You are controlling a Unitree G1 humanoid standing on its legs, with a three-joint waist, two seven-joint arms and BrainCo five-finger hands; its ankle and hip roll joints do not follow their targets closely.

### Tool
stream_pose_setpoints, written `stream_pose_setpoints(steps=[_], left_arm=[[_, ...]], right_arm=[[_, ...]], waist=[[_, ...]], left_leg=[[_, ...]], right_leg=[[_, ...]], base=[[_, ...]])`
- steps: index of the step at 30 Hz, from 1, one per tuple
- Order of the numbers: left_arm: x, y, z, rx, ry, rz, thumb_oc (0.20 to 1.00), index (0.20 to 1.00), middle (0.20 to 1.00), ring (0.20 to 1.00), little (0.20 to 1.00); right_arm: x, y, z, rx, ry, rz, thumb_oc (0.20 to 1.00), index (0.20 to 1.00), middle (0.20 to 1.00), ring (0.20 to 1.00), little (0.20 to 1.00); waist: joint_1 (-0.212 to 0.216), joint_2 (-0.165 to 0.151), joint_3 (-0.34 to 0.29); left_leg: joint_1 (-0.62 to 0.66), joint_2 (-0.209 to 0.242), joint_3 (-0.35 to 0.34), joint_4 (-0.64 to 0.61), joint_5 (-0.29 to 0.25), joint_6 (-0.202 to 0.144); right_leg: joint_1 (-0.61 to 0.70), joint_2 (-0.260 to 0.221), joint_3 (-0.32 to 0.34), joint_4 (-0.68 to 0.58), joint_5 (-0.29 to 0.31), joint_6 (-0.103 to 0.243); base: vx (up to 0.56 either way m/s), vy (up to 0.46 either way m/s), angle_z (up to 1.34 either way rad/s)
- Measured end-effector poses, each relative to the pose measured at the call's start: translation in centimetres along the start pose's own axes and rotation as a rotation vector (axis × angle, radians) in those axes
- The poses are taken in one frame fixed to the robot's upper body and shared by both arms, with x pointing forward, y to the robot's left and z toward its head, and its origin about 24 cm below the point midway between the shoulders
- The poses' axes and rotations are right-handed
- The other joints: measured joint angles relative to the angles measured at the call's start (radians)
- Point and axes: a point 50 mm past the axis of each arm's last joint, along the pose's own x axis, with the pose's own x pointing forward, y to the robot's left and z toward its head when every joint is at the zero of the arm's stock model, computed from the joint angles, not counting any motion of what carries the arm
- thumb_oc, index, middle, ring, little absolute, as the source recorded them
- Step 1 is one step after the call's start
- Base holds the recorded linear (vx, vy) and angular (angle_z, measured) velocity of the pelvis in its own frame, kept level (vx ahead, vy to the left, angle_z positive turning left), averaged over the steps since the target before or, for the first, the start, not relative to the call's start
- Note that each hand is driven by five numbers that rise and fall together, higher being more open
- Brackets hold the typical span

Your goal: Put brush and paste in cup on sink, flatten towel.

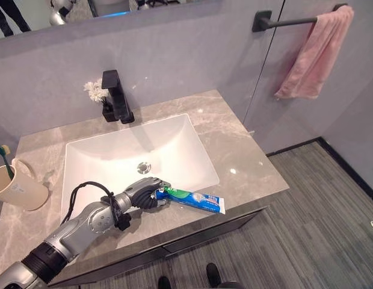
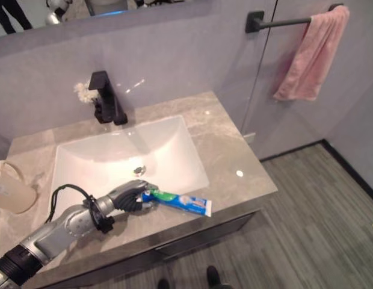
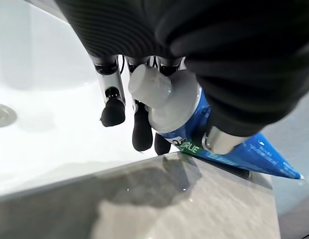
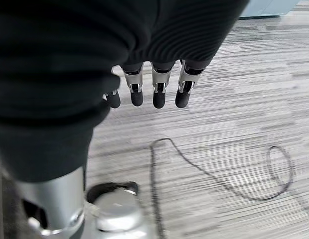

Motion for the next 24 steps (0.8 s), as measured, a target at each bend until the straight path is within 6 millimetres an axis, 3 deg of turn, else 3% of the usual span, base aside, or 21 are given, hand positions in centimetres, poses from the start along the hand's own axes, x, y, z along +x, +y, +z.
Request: stream_pose_setpoints(steps=[5, 11, 14, 16, 17, 19, 20, 21, 22, 23, 24], left_arm=[[-0.5, -0.2, -0.8, 0.024, 0.044, 0.031, 0.200, 0.200, 0.200, 0.200, 0.200], [-1.6, 1.9, -1.7, 0.082, 0.106, 0.159, 0.200, 0.200, 0.200, 0.200, 0.200], [-3.3, 5.8, -2.6, 0.148, 0.170, 0.393, 0.200, 0.200, 0.200, 0.200, 0.200], [-4.4, 8.0, -2.8, 0.186, 0.192, 0.528, 0.200, 0.200, 0.200, 0.200, 0.200], [-5.3, 9.6, -2.9, 0.214, 0.211, 0.638, 0.200, 0.200, 0.200, 0.200, 0.200], [-5.9, 10.6, -3.0, 0.240, 0.222, 0.711, 0.200, 0.200, 0.200, 0.200, 0.200], [-6.3, 11.1, -3.0, 0.269, 0.234, 0.747, 0.200, 0.200, 0.200, 0.200, 0.200], [-7.1, 12.1, -2.9, 0.311, 0.254, 0.829, 0.200, 0.200, 0.200, 0.200, 0.200], [-7.4, 12.4, -2.7, 0.321, 0.253, 0.871, 0.200, 0.200, 0.200, 0.200, 0.200], [-7.5, 12.5, -2.6, 0.326, 0.253, 0.883, 0.200, 0.200, 0.200, 0.200, 0.200], [-8.4, 14.0, -1.4, 0.389, 0.222, 1.009, 0.200, 0.200, 0.200, 0.200, 0.200]], right_arm=[[0.0, -0.3, -0.2, 0.097, 0.007, -0.017, 1.000, 1.000, 1.000, 1.000, 1.000], [-0.1, -1.4, -0.3, 0.349, -0.011, -0.079, 1.000, 1.000, 1.000, 1.000, 1.000], [-0.5, -4.8, 0.5, 0.573, -0.084, -0.181, 1.000, 1.000, 1.000, 1.000, 1.000], [-1.0, -7.2, 1.3, 0.569, -0.145, -0.238, 1.000, 1.000, 1.000, 1.000, 1.000], [-2.0, -10.3, 2.0, 0.568, -0.219, -0.324, 1.000, 1.000, 1.000, 1.000, 1.000], [-3.2, -13.1, 3.1, 0.584, -0.304, -0.409, 1.000, 1.000, 1.000, 1.000, 1.000], [-4.3, -14.7, 4.1, 0.591, -0.384, -0.465, 1.000, 1.000, 1.000, 1.000, 1.000], [-7.3, -17.7, 6.8, 0.575, -0.593, -0.585, 1.000, 1.000, 1.000, 1.000, 1.000], [-9.0, -18.7, 8.6, 0.566, -0.697, -0.629, 1.000, 1.000, 1.000, 1.000, 1.000], [-9.8, -19.0, 9.2, 0.562, -0.740, -0.644, 1.000, 1.000, 1.000, 1.000, 1.000], [-17.9, -20.1, 15.5, 0.464, -1.194, -0.775, 1.000, 1.000, 1.000, 1.000, 1.000]], waist=[[0.007, -0.031, -0.044], [0.014, -0.064, -0.071], [0.019, -0.076, -0.078], [0.012, -0.077, -0.079], [0.004, -0.077, -0.079], [0.001, -0.075, -0.080], [-0.002, -0.073, -0.080], [-0.010, -0.066, -0.078], [-0.013, -0.067, -0.080], [-0.016, -0.067, -0.079], [-0.032, -0.055, -0.076]], left_leg=[[0.000, 0.001, -0.019, 0.000, 0.002, -0.001], [0.016, -0.001, -0.026, 0.000, 0.000, 0.001], [0.020, -0.004, -0.035, 0.004, 0.000, 0.002], [0.017, -0.007, -0.047, 0.004, 0.000, 0.002], [0.015, -0.009, -0.051, 0.003, 0.001, 0.003], [0.017, -0.012, -0.055, 0.000, 0.000, 0.003], [0.017, -0.013, -0.058, 0.000, 0.000, 0.003], [0.017, -0.014, -0.060, 0.000, 0.000, 0.003], [0.021, -0.014, -0.061, 0.000, 0.000, 0.004], [0.022, -0.015, -0.061, 0.000, 0.000, 0.004], [0.035, -0.015, -0.061, 0.000, -0.001, 0.005]], right_leg=[[0.007, 0.000, -0.020, 0.000, -0.002, -0.005], [0.025, -0.002, -0.028, 0.000, -0.007, -0.010], [0.037, -0.005, -0.033, 0.001, -0.006, -0.009], [0.039, -0.009, -0.047, 0.002, -0.007, -0.008], [0.041, -0.012, -0.051, 0.000, -0.008, -0.005], [0.044, -0.014, -0.053, 0.003, -0.010, -0.003], [0.046, -0.015, -0.054, 0.005, -0.011, -0.003], [0.047, -0.016, -0.055, 0.000, -0.012, -0.002], [0.051, -0.016, -0.056, 0.003, -0.014, -0.001], [0.051, -0.016, -0.056, 0.004, -0.014, -0.001], [0.067, -0.018, -0.056, 0.008, -0.014, -0.001]], base=[[-0.01, 0.027, 0.11], [-0.02, 0.023, 0.05], [-0.04, 0.026, 0.07], [-0.01, 0.024, 0.15], [-0.01, 0.043, 0.14], [-0.01, 0.043, 0.08], [-0.01, 0.048, 0.06], [0.01, 0.047, 0.06], [0.00, 0.059, 0.03], [-0.01, 0.035, 0.01], [0.00, 0.000, 0.00]])
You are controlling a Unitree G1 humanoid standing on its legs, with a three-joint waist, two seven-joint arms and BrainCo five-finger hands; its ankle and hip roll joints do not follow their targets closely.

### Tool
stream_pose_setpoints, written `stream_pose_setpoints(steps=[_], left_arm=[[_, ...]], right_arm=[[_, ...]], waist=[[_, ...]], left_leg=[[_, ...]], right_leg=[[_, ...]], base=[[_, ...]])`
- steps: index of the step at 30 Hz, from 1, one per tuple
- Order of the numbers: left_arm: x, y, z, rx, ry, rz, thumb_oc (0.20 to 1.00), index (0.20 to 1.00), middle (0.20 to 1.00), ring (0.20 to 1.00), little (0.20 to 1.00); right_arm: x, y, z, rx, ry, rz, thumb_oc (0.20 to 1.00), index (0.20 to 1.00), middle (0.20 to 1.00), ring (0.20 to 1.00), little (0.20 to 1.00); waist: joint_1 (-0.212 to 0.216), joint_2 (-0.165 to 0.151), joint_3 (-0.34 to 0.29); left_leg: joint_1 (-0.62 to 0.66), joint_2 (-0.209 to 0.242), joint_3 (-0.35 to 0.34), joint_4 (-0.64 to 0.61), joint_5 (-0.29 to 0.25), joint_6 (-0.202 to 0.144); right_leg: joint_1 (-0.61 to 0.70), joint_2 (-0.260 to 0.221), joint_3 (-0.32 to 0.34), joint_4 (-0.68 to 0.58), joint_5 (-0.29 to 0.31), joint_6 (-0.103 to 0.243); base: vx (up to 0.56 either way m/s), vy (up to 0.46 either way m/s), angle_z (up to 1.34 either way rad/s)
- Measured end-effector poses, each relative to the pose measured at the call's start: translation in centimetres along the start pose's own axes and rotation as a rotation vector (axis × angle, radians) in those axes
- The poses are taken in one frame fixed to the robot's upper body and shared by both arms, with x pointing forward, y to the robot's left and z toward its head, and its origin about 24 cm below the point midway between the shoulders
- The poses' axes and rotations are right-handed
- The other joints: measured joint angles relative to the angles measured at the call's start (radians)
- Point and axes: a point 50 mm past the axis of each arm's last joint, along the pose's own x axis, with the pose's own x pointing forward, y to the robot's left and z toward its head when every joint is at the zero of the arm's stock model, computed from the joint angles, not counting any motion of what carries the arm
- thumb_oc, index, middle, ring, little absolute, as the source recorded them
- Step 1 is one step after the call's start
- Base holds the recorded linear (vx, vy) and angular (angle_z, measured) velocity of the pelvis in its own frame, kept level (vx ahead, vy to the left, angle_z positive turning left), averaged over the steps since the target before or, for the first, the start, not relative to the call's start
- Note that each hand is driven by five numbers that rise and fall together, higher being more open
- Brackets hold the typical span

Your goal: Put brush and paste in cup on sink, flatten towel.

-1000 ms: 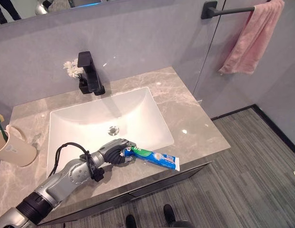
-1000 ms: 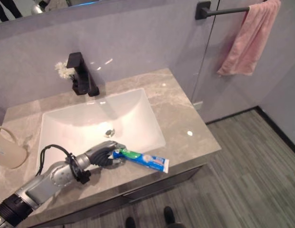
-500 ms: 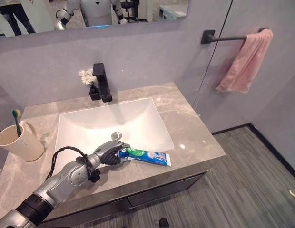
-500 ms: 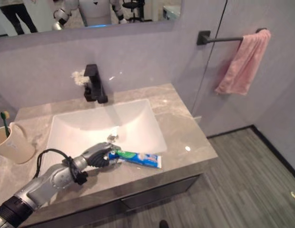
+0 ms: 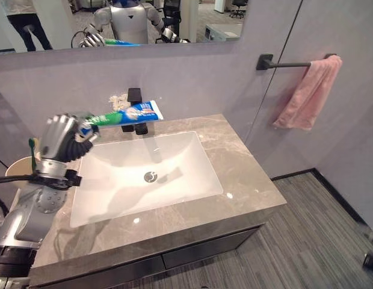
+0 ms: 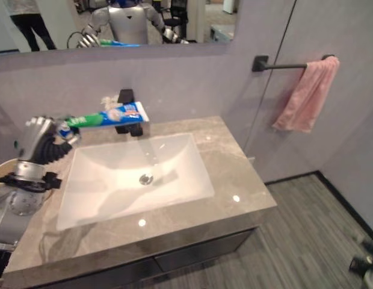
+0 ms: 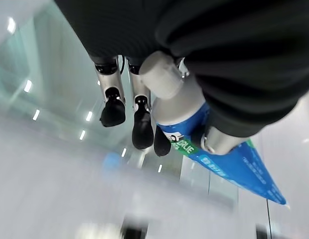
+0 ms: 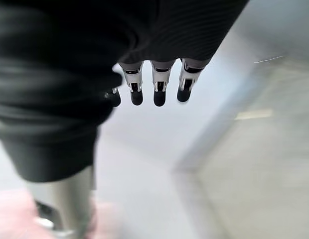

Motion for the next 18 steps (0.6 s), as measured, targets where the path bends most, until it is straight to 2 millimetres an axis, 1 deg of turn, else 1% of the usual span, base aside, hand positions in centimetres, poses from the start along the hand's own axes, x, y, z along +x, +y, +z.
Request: stream_pose_setpoints(steps=[1, 3, 4, 5, 6, 7, 10, 12, 13, 14, 15, 16, 18], left_arm=[[0.5, 0.3, 0.6, -0.012, -0.022, 0.042, 0.200, 0.200, 0.200, 0.200, 0.200], [1.2, 0.9, 1.6, -0.024, -0.075, 0.093, 0.200, 0.200, 0.200, 0.200, 0.200], [1.5, 1.2, 2.0, -0.026, -0.087, 0.115, 0.200, 0.200, 0.200, 0.200, 0.200], [2.1, 1.4, 2.4, -0.032, -0.108, 0.143, 0.200, 0.200, 0.200, 0.200, 0.200], [2.9, 1.7, 2.9, -0.037, -0.134, 0.166, 0.200, 0.200, 0.200, 0.200, 0.200], [3.7, 2.2, 3.8, -0.050, -0.175, 0.203, 0.200, 0.200, 0.200, 0.200, 0.200], [5.4, 2.4, 5.4, -0.078, -0.237, 0.247, 0.200, 0.200, 0.200, 0.200, 0.200], [6.2, 2.2, 6.6, -0.101, -0.288, 0.256, 0.200, 0.200, 0.200, 0.200, 0.200], [6.5, 2.2, 7.1, -0.111, -0.307, 0.258, 0.200, 0.200, 0.200, 0.200, 0.200], [6.8, 2.0, 7.8, -0.123, -0.338, 0.258, 0.200, 0.200, 0.200, 0.200, 0.200], [7.0, 2.0, 8.1, -0.130, -0.349, 0.264, 0.200, 0.200, 0.200, 0.200, 0.200], [7.5, 1.9, 8.8, -0.144, -0.367, 0.267, 0.200, 0.200, 0.200, 0.200, 0.200], [8.1, 1.9, 10.1, -0.161, -0.415, 0.266, 0.200, 0.200, 0.200, 0.200, 0.200]], right_arm=[[0.5, 0.7, 2.2, 0.022, -0.099, 0.008, 1.000, 1.000, 1.000, 1.000, 1.000], [0.8, 1.8, 5.0, 0.035, -0.231, 0.038, 1.000, 1.000, 1.000, 1.000, 1.000], [0.9, 2.5, 6.0, 0.055, -0.267, 0.053, 1.000, 1.000, 1.000, 1.000, 1.000], [0.8, 4.1, 8.4, 0.091, -0.360, 0.108, 1.000, 1.000, 1.000, 1.000, 1.000], [0.8, 5.7, 10.2, 0.104, -0.437, 0.180, 1.000, 1.000, 1.000, 1.000, 1.000], [0.8, 6.9, 11.8, 0.099, -0.509, 0.236, 1.000, 1.000, 1.000, 1.000, 1.000], [0.3, 11.8, 15.4, 0.171, -0.609, 0.427, 1.000, 1.000, 1.000, 1.000, 1.000], [-0.7, 14.8, 17.4, 0.218, -0.659, 0.566, 1.000, 1.000, 1.000, 1.000, 1.000], [-1.1, 15.8, 18.0, 0.250, -0.670, 0.608, 1.000, 1.000, 1.000, 1.000, 1.000], [-2.0, 17.5, 18.7, 0.308, -0.669, 0.693, 1.000, 1.000, 1.000, 1.000, 1.000], [-2.7, 19.6, 19.4, 0.423, -0.630, 0.760, 1.000, 1.000, 1.000, 1.000, 1.000], [-3.9, 21.9, 20.3, 0.544, -0.572, 0.864, 1.000, 1.000, 1.000, 1.000, 1.000], [-6.9, 24.9, 21.4, 0.659, -0.519, 1.059, 1.000, 1.000, 1.000, 1.000, 1.000]], waist=[[0.000, -0.002, -0.007], [0.003, -0.007, -0.016], [0.009, -0.006, -0.018], [0.009, -0.005, -0.019], [0.006, -0.006, -0.020], [0.015, -0.011, -0.023], [0.035, -0.018, -0.026], [0.045, -0.021, -0.026], [0.051, -0.022, -0.026], [0.066, -0.024, -0.024], [0.066, -0.026, -0.024], [0.067, -0.029, -0.023], [0.087, -0.033, -0.018]], left_leg=[[0.001, 0.000, -0.001, 0.000, -0.002, 0.002], [-0.003, 0.000, -0.002, 0.000, -0.003, 0.002], [-0.003, 0.000, -0.003, 0.000, -0.006, 0.008], [-0.003, -0.001, -0.004, 0.000, -0.007, 0.006], [-0.001, -0.002, -0.007, 0.001, -0.003, 0.006], [-0.005, -0.002, -0.012, 0.004, -0.001, 0.001], [-0.005, -0.001, -0.016, 0.004, 0.001, 0.000], [-0.004, -0.001, -0.018, 0.004, 0.004, 0.000], [-0.004, -0.001, -0.019, 0.004, 0.004, 0.000], [-0.005, -0.001, -0.021, 0.004, 0.005, 0.000], [-0.005, 0.000, -0.022, 0.004, 0.005, 0.000], [-0.006, 0.001, -0.022, 0.004, 0.005, -0.001], [-0.007, 0.002, -0.026, 0.004, 0.006, -0.001]], right_leg=[[0.002, 0.000, 0.000, -0.007, -0.007, 0.004], [-0.003, 0.000, -0.001, -0.001, -0.008, 0.004], [-0.001, -0.001, -0.005, 0.000, -0.010, 0.003], [0.000, -0.001, -0.005, 0.000, -0.009, 0.003], [0.001, -0.001, -0.006, 0.000, -0.007, 0.002], [0.002, -0.001, -0.010, 0.000, -0.008, 0.002], [0.003, 0.000, -0.021, 0.001, -0.003, 0.000], [0.005, -0.001, -0.024, 0.000, -0.003, 0.000], [0.005, -0.001, -0.024, 0.000, -0.004, 0.000], [0.005, -0.001, -0.028, 0.000, -0.004, 0.001], [0.006, -0.001, -0.028, 0.001, -0.005, 0.001], [0.005, 0.001, -0.028, 0.000, -0.005, 0.001], [0.005, 0.002, -0.031, 0.000, -0.006, 0.002]], base=[[0.04, 0.023, 0.02], [0.02, 0.007, 0.01], [0.00, 0.000, 0.00], [0.02, 0.006, 0.05], [-0.05, -0.003, 0.09], [-0.03, 0.003, 0.09], [-0.02, 0.003, 0.05], [-0.01, 0.000, 0.04], [-0.02, 0.003, 0.04], [-0.02, 0.000, 0.03], [0.00, 0.000, 0.00], [0.01, 0.003, 0.04], [0.01, 0.011, 0.10]])
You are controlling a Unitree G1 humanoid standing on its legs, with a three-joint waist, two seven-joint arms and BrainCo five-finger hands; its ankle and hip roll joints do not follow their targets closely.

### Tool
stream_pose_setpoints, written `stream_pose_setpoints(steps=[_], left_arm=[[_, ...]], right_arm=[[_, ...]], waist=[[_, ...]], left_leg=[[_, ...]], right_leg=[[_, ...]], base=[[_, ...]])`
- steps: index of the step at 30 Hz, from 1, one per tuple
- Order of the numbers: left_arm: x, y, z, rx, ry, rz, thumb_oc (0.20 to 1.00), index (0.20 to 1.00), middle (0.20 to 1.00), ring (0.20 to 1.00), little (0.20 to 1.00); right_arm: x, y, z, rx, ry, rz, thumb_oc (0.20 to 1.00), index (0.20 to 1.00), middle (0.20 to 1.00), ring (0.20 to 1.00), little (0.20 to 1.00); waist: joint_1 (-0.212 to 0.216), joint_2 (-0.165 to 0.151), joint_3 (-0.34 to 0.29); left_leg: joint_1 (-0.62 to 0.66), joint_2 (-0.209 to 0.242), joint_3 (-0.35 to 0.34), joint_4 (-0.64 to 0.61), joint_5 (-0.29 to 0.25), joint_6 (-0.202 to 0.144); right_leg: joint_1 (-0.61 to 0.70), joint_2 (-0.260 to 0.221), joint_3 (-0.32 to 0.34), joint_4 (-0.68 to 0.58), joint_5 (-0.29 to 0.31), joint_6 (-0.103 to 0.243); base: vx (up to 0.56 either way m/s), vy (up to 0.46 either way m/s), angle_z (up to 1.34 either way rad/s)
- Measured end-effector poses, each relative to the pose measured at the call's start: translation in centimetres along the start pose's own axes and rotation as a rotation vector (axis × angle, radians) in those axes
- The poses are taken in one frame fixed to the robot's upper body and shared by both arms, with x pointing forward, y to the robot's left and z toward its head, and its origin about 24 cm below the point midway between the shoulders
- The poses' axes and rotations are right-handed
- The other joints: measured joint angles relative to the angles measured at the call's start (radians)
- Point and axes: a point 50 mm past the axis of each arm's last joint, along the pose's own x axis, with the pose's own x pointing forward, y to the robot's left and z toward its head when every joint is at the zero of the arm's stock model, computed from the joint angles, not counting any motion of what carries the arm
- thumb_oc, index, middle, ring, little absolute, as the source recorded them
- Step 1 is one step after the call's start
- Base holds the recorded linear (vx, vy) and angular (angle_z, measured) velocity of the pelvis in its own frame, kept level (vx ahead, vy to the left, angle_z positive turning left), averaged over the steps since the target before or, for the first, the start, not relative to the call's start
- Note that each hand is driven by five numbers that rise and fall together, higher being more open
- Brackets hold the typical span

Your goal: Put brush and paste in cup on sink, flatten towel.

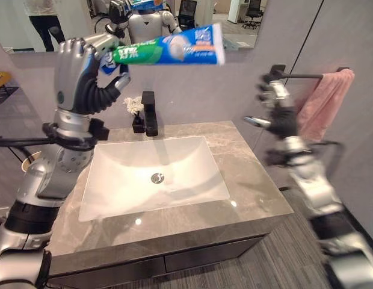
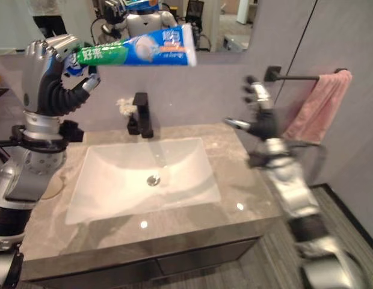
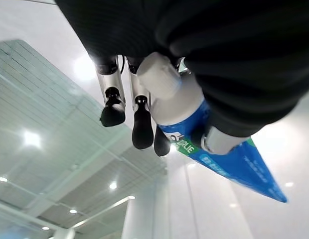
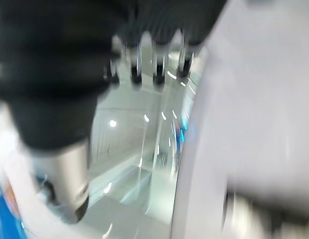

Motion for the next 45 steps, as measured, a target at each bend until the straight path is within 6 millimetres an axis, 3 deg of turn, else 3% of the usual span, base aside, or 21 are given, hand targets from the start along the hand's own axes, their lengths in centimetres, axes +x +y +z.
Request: stream_pose_setpoints(steps=[1, 2, 6, 9, 13, 19, 22, 38, 39, 40, 45], left_arm=[[0.4, -0.2, 0.6, -0.019, -0.020, 0.011, 0.200, 0.200, 0.200, 0.200, 0.200], [0.6, -0.2, 0.8, -0.027, -0.028, 0.021, 0.200, 0.200, 0.200, 0.200, 0.200], [0.5, -0.6, 1.3, -0.086, -0.020, 0.049, 0.200, 0.200, 0.200, 0.200, 0.200], [0.3, -1.3, 1.8, -0.129, -0.020, 0.036, 0.200, 0.200, 0.200, 0.200, 0.200], [-0.7, -2.6, 2.3, -0.199, 0.018, 0.023, 0.200, 0.200, 0.200, 0.200, 0.200], [-2.1, -3.6, 2.7, -0.293, 0.065, 0.011, 0.200, 0.200, 0.200, 0.200, 0.200], [-3.2, -4.4, 3.3, -0.375, 0.107, -0.003, 0.200, 0.200, 0.200, 0.200, 0.200], [-3.6, -5.6, 4.1, -0.452, 0.138, -0.021, 0.200, 0.200, 0.200, 0.200, 0.200], [-3.6, -5.6, 4.1, -0.451, 0.138, -0.021, 0.200, 0.200, 0.200, 0.200, 0.200], [-3.6, -5.7, 4.2, -0.454, 0.139, -0.027, 0.200, 0.200, 0.200, 0.200, 0.200], [-3.7, -5.8, 4.1, -0.454, 0.146, -0.030, 0.200, 0.200, 0.200, 0.200, 0.200]], right_arm=[[0.8, 2.8, -0.5, 0.184, -0.004, 0.058, 1.000, 1.000, 1.000, 1.000, 1.000], [1.1, 3.7, -0.5, 0.245, -0.015, 0.077, 1.000, 1.000, 1.000, 1.000, 1.000], [2.0, 6.1, 0.3, 0.370, -0.038, 0.156, 1.000, 1.000, 1.000, 1.000, 1.000], [3.5, 7.6, 2.4, 0.424, -0.122, 0.211, 1.000, 1.000, 1.000, 1.000, 1.000], [4.2, 7.2, 5.9, 0.527, -0.322, 0.172, 1.000, 1.000, 1.000, 1.000, 1.000], [4.1, 6.0, 9.0, 0.601, -0.519, 0.068, 1.000, 1.000, 1.000, 1.000, 1.000], [3.7, 6.8, 10.1, 0.674, -0.592, 0.067, 1.000, 1.000, 1.000, 1.000, 1.000], [3.3, 8.9, 8.2, 0.837, -0.506, 0.115, 1.000, 1.000, 1.000, 1.000, 1.000], [3.2, 8.9, 8.1, 0.832, -0.499, 0.117, 0.940, 0.940, 0.940, 0.940, 0.940], [3.2, 8.9, 7.9, 0.828, -0.491, 0.117, 0.200, 0.200, 0.200, 0.200, 0.200], [3.2, 8.8, 7.9, 0.819, -0.488, 0.112, 0.200, 0.200, 0.200, 0.200, 0.200]], waist=[[0.009, -0.002, 0.002], [0.014, -0.004, 0.003], [0.049, -0.010, 0.010], [0.062, -0.014, 0.028], [0.085, -0.014, 0.038], [0.109, -0.010, 0.043], [0.124, -0.007, 0.046], [0.104, -0.007, 0.046], [0.101, -0.007, 0.046], [0.099, -0.007, 0.046], [0.094, -0.007, 0.046]], left_leg=[[-0.004, -0.001, -0.013, 0.000, 0.000, 0.000], [-0.007, -0.002, -0.018, 0.000, 0.000, -0.001], [-0.015, -0.005, -0.031, 0.000, 0.001, -0.001], [-0.022, -0.007, -0.045, 0.000, 0.003, -0.003], [-0.035, -0.009, -0.073, 0.000, 0.007, -0.004], [-0.035, -0.011, -0.099, 0.000, 0.007, -0.004], [-0.035, -0.013, -0.100, 0.000, 0.007, -0.005], [-0.033, -0.012, -0.097, 0.001, 0.007, -0.004], [-0.032, -0.012, -0.097, 0.001, 0.007, -0.004], [-0.032, -0.012, -0.096, 0.001, 0.007, -0.005], [-0.031, -0.012, -0.093, 0.001, 0.007, -0.004]], right_leg=[[0.002, -0.001, -0.012, 0.000, -0.003, -0.001], [0.001, -0.002, -0.016, 0.000, -0.004, -0.001], [0.000, -0.006, -0.029, 0.000, -0.009, -0.001], [0.001, -0.006, -0.047, 0.000, -0.011, -0.001], [0.002, -0.008, -0.075, 0.000, -0.019, -0.003], [0.014, -0.008, -0.101, 0.000, -0.030, -0.002], [0.015, -0.009, -0.104, 0.000, -0.032, -0.002], [0.014, -0.011, -0.099, 0.000, -0.032, -0.003], [0.014, -0.010, -0.099, 0.000, -0.032, -0.003], [0.014, -0.010, -0.098, 0.000, -0.031, -0.003], [0.013, -0.010, -0.091, 0.000, -0.031, -0.003]], base=[[-0.01, 0.010, 0.19], [0.05, 0.016, 0.22], [0.02, 0.010, 0.11], [0.03, 0.009, 0.15], [0.04, 0.006, 0.19], [0.03, 0.009, 0.13], [0.02, 0.013, 0.06], [0.00, -0.001, 0.00], [0.00, -0.004, -0.03], [0.00, 0.000, 0.00], [0.00, 0.000, -0.01]])
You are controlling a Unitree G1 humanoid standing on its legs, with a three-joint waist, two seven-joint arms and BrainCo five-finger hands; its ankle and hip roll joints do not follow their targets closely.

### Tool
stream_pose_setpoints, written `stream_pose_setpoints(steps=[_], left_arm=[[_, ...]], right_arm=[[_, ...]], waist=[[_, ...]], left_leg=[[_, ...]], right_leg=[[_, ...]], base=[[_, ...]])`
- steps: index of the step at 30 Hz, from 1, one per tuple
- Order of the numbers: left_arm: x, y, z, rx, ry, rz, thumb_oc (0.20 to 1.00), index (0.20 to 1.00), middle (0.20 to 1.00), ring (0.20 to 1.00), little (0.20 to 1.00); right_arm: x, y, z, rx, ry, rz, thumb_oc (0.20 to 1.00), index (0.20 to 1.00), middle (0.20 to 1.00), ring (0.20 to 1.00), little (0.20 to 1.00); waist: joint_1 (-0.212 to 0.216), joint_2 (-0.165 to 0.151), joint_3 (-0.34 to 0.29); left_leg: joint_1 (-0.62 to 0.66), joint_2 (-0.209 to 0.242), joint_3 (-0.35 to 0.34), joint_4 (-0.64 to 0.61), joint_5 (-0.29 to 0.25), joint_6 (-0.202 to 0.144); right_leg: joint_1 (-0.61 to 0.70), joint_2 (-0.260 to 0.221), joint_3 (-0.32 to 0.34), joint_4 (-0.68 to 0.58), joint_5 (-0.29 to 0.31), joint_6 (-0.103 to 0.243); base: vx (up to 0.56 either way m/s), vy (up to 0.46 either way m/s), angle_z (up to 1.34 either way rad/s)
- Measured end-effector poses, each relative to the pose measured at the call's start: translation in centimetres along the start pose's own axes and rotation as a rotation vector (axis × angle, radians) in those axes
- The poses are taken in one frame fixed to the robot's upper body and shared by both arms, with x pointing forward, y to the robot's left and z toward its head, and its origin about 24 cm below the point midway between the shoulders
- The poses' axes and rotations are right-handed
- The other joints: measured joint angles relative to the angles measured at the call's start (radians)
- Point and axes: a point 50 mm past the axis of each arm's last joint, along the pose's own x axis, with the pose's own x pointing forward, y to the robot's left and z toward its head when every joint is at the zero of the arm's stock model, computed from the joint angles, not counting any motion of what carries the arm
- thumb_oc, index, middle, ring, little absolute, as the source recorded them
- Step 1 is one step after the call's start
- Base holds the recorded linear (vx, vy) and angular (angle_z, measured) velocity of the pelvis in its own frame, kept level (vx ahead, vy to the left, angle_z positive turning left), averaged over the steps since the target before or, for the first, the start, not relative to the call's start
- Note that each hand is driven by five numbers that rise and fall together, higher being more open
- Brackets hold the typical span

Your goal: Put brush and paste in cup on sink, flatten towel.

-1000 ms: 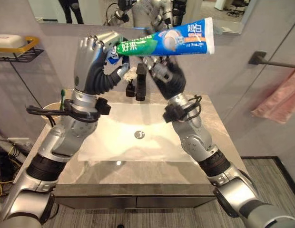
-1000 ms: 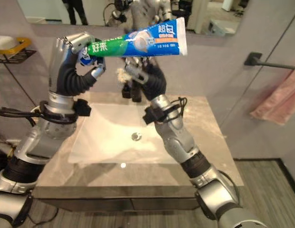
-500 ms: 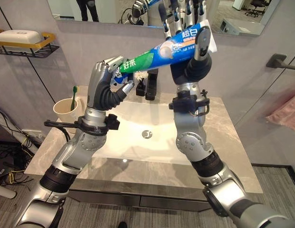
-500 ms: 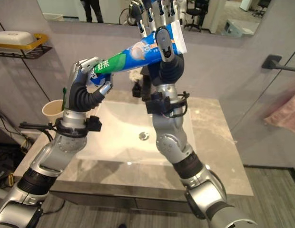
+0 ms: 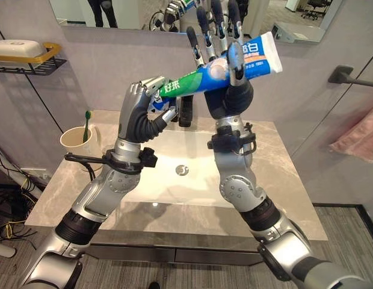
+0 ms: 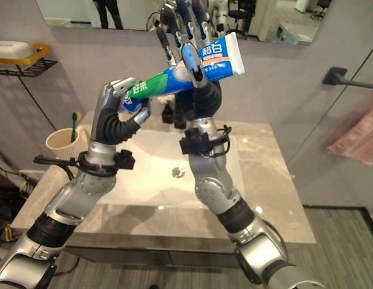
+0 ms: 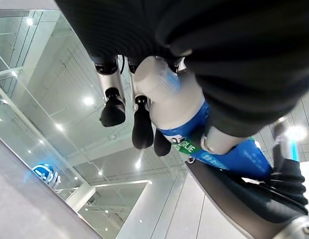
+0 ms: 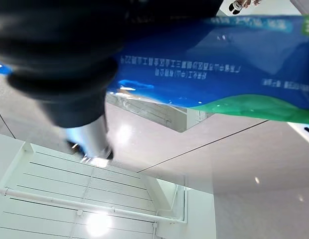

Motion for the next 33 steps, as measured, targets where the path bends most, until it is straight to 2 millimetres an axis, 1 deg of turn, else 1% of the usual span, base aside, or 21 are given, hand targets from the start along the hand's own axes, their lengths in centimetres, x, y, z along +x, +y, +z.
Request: stream_pose_setpoints(steps=[1, 2, 3, 5, 9, 12, 13, 15, 16, 18, 20, 22, 23, 24, 26, 27, 30, 31, 33], left_arm=[[0.0, 0.0, 0.0, -0.004, 0.002, 0.001, 0.448, 0.448, 0.448, 0.448, 0.448], [0.0, 0.0, 0.0, -0.016, 0.010, 0.004, 0.790, 0.790, 0.790, 0.790, 0.790], [-0.1, -0.1, -0.1, -0.030, 0.019, 0.007, 1.000, 1.000, 1.000, 1.000, 1.000], [-0.2, -0.4, 0.0, -0.046, 0.023, 0.007, 1.000, 1.000, 1.000, 1.000, 1.000], [-1.2, -0.6, -0.3, -0.060, 0.065, -0.005, 1.000, 1.000, 1.000, 1.000, 1.000], [-3.2, -0.5, -0.7, -0.095, 0.144, -0.013, 1.000, 1.000, 1.000, 1.000, 1.000], [-4.7, -0.3, -0.8, -0.121, 0.199, -0.019, 1.000, 1.000, 1.000, 1.000, 1.000], [-6.3, -0.5, -0.7, -0.166, 0.253, -0.046, 1.000, 1.000, 1.000, 1.000, 1.000], [-6.8, -0.6, -0.8, -0.185, 0.279, -0.060, 1.000, 1.000, 1.000, 1.000, 1.000], [-8.1, -0.5, -0.9, -0.233, 0.327, -0.101, 1.000, 1.000, 1.000, 1.000, 1.000], [-10.1, -0.4, -0.9, -0.289, 0.404, -0.153, 1.000, 1.000, 1.000, 1.000, 1.000], [-12.9, -0.5, -1.3, -0.350, 0.533, -0.215, 1.000, 1.000, 1.000, 1.000, 1.000], [-13.8, -0.4, -1.5, -0.371, 0.583, -0.243, 1.000, 1.000, 1.000, 1.000, 1.000], [-14.4, -0.3, -1.7, -0.374, 0.607, -0.273, 1.000, 1.000, 1.000, 1.000, 1.000], [-15.7, 0.6, -2.6, -0.309, 0.648, -0.388, 1.000, 1.000, 1.000, 1.000, 1.000], [-16.6, 1.2, -3.5, -0.266, 0.692, -0.447, 1.000, 1.000, 1.000, 1.000, 1.000], [-18.1, 2.2, -4.6, -0.220, 0.766, -0.488, 1.000, 1.000, 1.000, 1.000, 1.000], [-18.4, 2.5, -4.8, -0.210, 0.783, -0.498, 1.000, 1.000, 1.000, 1.000, 1.000], [-19.1, 2.8, -5.5, -0.185, 0.824, -0.507, 1.000, 1.000, 1.000, 1.000, 1.000]], right_arm=[[0.0, 0.0, 0.0, -0.001, -0.001, -0.001, 0.200, 0.200, 0.200, 0.200, 0.200], [0.0, 0.0, 0.0, -0.002, -0.002, -0.003, 0.200, 0.200, 0.200, 0.200, 0.200], [0.0, 0.0, 0.0, 0.000, -0.004, -0.013, 0.200, 0.200, 0.200, 0.200, 0.200], [0.0, -0.2, 0.0, -0.003, -0.005, -0.038, 0.200, 0.200, 0.200, 0.200, 0.200], [-0.2, -0.9, 0.2, -0.045, -0.013, -0.098, 0.200, 0.200, 0.200, 0.200, 0.200], [-0.2, -1.6, 1.1, -0.095, -0.052, -0.152, 0.200, 0.200, 0.200, 0.200, 0.200], [-0.1, -2.0, 1.8, -0.123, -0.077, -0.176, 0.200, 0.200, 0.200, 0.200, 0.200], [0.0, -2.5, 2.6, -0.168, -0.100, -0.192, 0.200, 0.200, 0.200, 0.200, 0.200], [0.0, -2.7, 2.9, -0.183, -0.111, -0.200, 0.200, 0.200, 0.200, 0.200, 0.200], [0.1, -2.9, 3.5, -0.235, -0.122, -0.202, 0.200, 0.200, 0.200, 0.200, 0.200], [0.2, -3.3, 4.4, -0.273, -0.143, -0.205, 0.200, 0.200, 0.200, 0.200, 0.200], [0.4, -3.5, 5.3, -0.323, -0.163, -0.204, 0.200, 0.200, 0.200, 0.200, 0.200], [0.5, -3.6, 5.5, -0.342, -0.166, -0.207, 0.200, 0.200, 0.200, 0.200, 0.200], [0.6, -3.7, 5.4, -0.349, -0.164, -0.209, 0.200, 0.200, 0.200, 0.200, 0.200], [0.9, -3.9, 5.5, -0.410, -0.157, -0.195, 0.200, 0.200, 0.200, 0.200, 0.200], [1.3, -4.0, 5.5, -0.445, -0.142, -0.190, 0.200, 0.200, 0.200, 0.200, 0.200], [2.1, -4.4, 5.3, -0.508, -0.123, -0.183, 0.200, 0.200, 0.200, 0.200, 0.200], [2.3, -4.5, 5.2, -0.516, -0.116, -0.187, 0.200, 0.200, 0.200, 0.200, 0.200], [2.5, -4.9, 4.8, -0.550, -0.086, -0.195, 0.200, 0.200, 0.200, 0.200, 0.200]], waist=[[0.000, 0.000, 0.000], [-0.001, 0.000, 0.000], [-0.001, 0.001, 0.000], [0.001, 0.001, -0.001], [0.006, 0.005, -0.003], [0.022, 0.007, -0.003], [0.038, 0.008, -0.003], [0.067, 0.008, -0.003], [0.070, 0.007, -0.003], [0.109, 0.007, -0.002], [0.134, 0.008, -0.002], [0.156, 0.005, 0.000], [0.176, 0.001, 0.002], [0.197, -0.003, 0.005], [0.218, -0.011, 0.015], [0.230, -0.019, 0.021], [0.250, -0.030, 0.034], [0.269, -0.034, 0.039], [0.276, -0.037, 0.042]], left_leg=[[0.000, 0.000, 0.001, 0.000, 0.000, 0.000], [0.000, 0.000, 0.002, 0.000, 0.000, 0.000], [0.000, 0.000, 0.003, 0.000, 0.000, 0.000], [0.000, 0.000, 0.003, 0.000, 0.000, 0.000], [-0.001, 0.000, 0.001, 0.000, 0.000, 0.000], [-0.003, 0.000, -0.005, 0.000, 0.001, 0.000], [-0.006, -0.001, -0.007, 0.000, 0.001, -0.001], [-0.012, -0.003, -0.020, 0.000, 0.001, -0.001], [-0.018, -0.002, -0.035, 0.000, 0.004, -0.004], [-0.036, -0.008, -0.057, 0.000, 0.009, -0.006], [-0.041, -0.012, -0.078, 0.001, 0.013, -0.007], [-0.056, -0.018, -0.115, 0.001, 0.020, -0.009], [-0.062, -0.019, -0.126, 0.001, 0.024, -0.009], [-0.064, -0.019, -0.129, 0.001, 0.024, -0.009], [-0.076, -0.026, -0.161, 0.001, 0.031, -0.010], [-0.084, -0.030, -0.176, 0.001, 0.035, -0.012], [-0.097, -0.041, -0.209, 0.001, 0.040, -0.010], [-0.103, -0.045, -0.213, 0.001, 0.042, -0.011], [-0.110, -0.054, -0.244, 0.003, 0.044, -0.010]], right_leg=[[-0.001, 0.000, 0.002, 0.000, 0.000, 0.000], [-0.001, 0.000, 0.003, 0.000, 0.001, 0.000], [-0.001, 0.000, 0.004, 0.000, 0.001, 0.000], [-0.001, 0.000, 0.004, 0.000, 0.001, -0.001], [0.000, 0.001, 0.002, 0.000, 0.001, -0.001], [0.001, 0.001, -0.007, 0.000, 0.000, -0.001], [0.001, 0.001, -0.013, 0.000, -0.001, -0.001], [0.001, 0.001, -0.022, 0.000, -0.003, -0.002], [0.001, 0.000, -0.037, 0.000, -0.004, -0.002], [0.001, 0.001, -0.058, 0.000, -0.006, -0.002], [0.002, -0.001, -0.079, 0.000, -0.011, -0.002], [0.004, -0.004, -0.115, -0.001, -0.018, -0.003], [0.003, -0.004, -0.128, -0.001, -0.019, -0.004], [0.003, -0.003, -0.131, -0.001, -0.019, -0.003], [0.007, -0.006, -0.161, -0.001, -0.024, 0.001], [0.007, -0.008, -0.180, -0.001, -0.027, 0.004], [0.009, -0.015, -0.210, -0.001, -0.031, 0.008], [0.009, -0.018, -0.215, -0.001, -0.031, 0.009], [0.012, -0.027, -0.248, -0.001, -0.037, 0.015]], base=[[0.00, 0.002, -0.04], [0.00, 0.002, -0.03], [0.00, 0.000, 0.00], [0.00, 0.000, 0.00], [-0.01, 0.001, 0.01], [0.00, 0.002, 0.06], [0.01, 0.002, 0.12], [0.02, -0.003, 0.21], [0.00, -0.001, 0.36], [-0.01, 0.002, 0.33], [-0.01, 0.003, 0.35], [-0.01, 0.006, 0.49], [-0.01, 0.014, 0.38], [0.00, 0.010, 0.36], [-0.01, 0.012, 0.40], [-0.01, 0.023, 0.36], [-0.01, 0.017, 0.33], [-0.02, 0.022, 0.26], [-0.01, 0.032, 0.44]])
